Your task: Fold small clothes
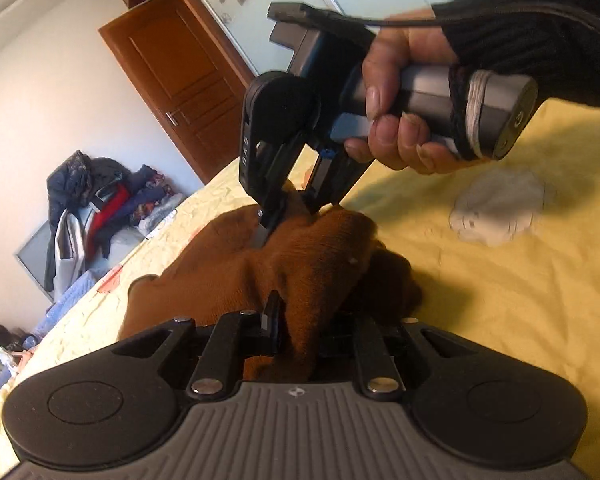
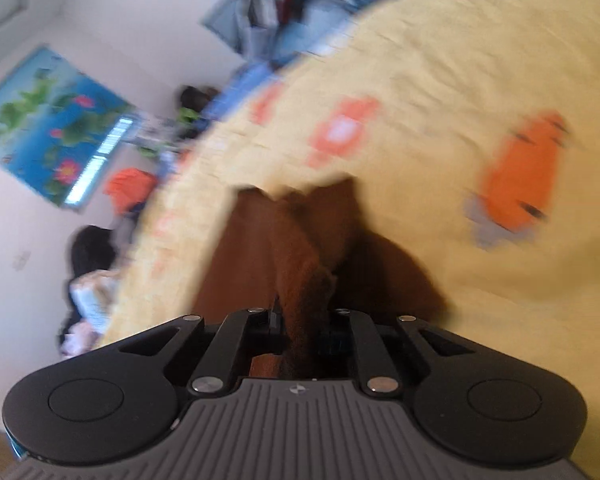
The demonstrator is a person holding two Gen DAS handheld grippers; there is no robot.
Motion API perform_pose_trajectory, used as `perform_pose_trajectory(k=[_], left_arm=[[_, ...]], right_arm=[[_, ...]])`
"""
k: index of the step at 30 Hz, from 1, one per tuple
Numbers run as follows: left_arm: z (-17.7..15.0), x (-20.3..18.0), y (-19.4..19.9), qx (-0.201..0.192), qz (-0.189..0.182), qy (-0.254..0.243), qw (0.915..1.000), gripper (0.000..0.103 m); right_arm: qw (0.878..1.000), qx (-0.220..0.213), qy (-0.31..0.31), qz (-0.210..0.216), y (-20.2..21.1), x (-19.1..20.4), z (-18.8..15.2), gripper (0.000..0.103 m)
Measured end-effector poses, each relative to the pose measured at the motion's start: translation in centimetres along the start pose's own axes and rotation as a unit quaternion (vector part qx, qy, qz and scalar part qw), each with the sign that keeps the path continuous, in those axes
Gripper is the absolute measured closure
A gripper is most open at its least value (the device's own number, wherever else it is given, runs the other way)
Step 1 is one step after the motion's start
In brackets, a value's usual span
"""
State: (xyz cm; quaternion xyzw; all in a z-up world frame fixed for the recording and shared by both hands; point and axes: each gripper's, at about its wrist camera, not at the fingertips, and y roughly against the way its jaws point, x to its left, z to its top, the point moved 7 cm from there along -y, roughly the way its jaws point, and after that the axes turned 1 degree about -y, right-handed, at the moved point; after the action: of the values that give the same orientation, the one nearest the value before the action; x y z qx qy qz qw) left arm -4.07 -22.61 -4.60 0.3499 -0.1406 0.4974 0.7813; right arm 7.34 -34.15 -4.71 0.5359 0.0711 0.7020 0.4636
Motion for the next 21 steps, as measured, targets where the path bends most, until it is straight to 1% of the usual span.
perform_pose_trajectory(k=[1, 2, 4, 6, 7, 8, 9, 10, 11, 12, 13, 14, 15, 16, 17, 19, 21], left_arm=[[0.0, -0.3, 0.1, -0.002, 0.002, -0.007, 1.0, 0.088], [0.1, -0.2, 0.3, -0.003, -0.002, -0.001, 1.0, 0.088], [0.2, 1.3, -0.1, -0.008, -0.014, 0.028, 0.9995, 0.088], [0.2, 1.7, 0.0, -0.016, -0.018, 0.048, 0.9986, 0.088], [0.1, 1.8, 0.0, -0.015, -0.02, 0.053, 0.9983, 0.085], [0.0, 1.9, 0.1, -0.014, -0.024, 0.06, 0.9978, 0.085], [-0.3, 2.1, 0.0, -0.015, -0.03, 0.07, 0.997, 0.083], [-0.4, 2.3, 0.3, -0.02, -0.035, 0.078, 0.9962, 0.077], [-0.4, 2.8, 0.5, -0.024, -0.038, 0.082, 0.9956, 0.071], [-0.7, 3.1, 1.1, -0.028, -0.039, 0.083, 0.9954, 0.053], [-1.2, 3.8, 1.5, -0.035, -0.036, 0.083, 0.9952, 0.029], [-1.8, 4.3, 2.3, -0.045, -0.028, 0.083, 0.9951, 0.02], [-2.7, 4.8, 3.0, -0.059, -0.014, 0.081, 0.9948, 0.012], [-3.6, 5.2, 3.9, -0.064, -0.003, 0.074, 0.9952, 0.012], [-4.4, 5.6, 4.4, -0.06, 0.006, 0.068, 0.9958, 0.012], [-6.4, 6.9, 4.9, -0.04, 0.033, 0.067, 0.9964, 0.012], [-8.0, 8.0, 5.3, -0.01, 0.052, 0.086, 0.9949, 0.012]], right_arm=[[1.0, -0.007, -0.009, 0.011, 0.3, 0.0, -0.1, 0.088], [1.0, -0.014, -0.004, 0.014, 0.5, 0.4, -0.1, 0.087], [0.999, -0.025, 0.016, 0.019, 1.0, 1.5, -0.2, 0.086], [0.999, -0.034, 0.025, 0.024, 1.1, 2.2, 0.1, 0.086], [0.999, -0.037, 0.024, 0.026, 1.0, 2.1, 0.2, 0.086], [0.999, -0.032, 0.018, 0.017, 0.6, 1.5, 0.2, 0.087], [1.0, -0.021, 0.013, 0.003, 0.0, 0.6, 0.0, 0.087], [1.0, -0.017, 0.007, 0.002, -0.3, -0.1, -0.2, 0.09], [1.0, -0.02, -0.005, 0.012, 0.0, -0.4, -0.3, 0.09], [1.0, -0.021, -0.018, 0.015, 0.3, -0.5, -0.3, 0.086], [0.999, -0.027, -0.026, 0.02, 0.9, -0.4, -0.4, 0.08], [0.999, -0.036, -0.031, 0.023, 1.6, -0.2, -0.4, 0.069], [0.998, -0.047, -0.033, 0.025, 2.4, 0.0, -0.5, 0.059], [0.997, -0.062, -0.035, 0.023, 3.4, 0.3, -0.6, 0.035], [0.996, -0.078, -0.037, 0.022, 4.6, 0.5, -1.0, 0.02], [0.994, -0.095, -0.03, 0.037, 6.5, 1.4, -1.9, 0.021], [0.994, -0.101, -0.021, 0.047, 8.0, 2.2, -3.4, 0.021]])
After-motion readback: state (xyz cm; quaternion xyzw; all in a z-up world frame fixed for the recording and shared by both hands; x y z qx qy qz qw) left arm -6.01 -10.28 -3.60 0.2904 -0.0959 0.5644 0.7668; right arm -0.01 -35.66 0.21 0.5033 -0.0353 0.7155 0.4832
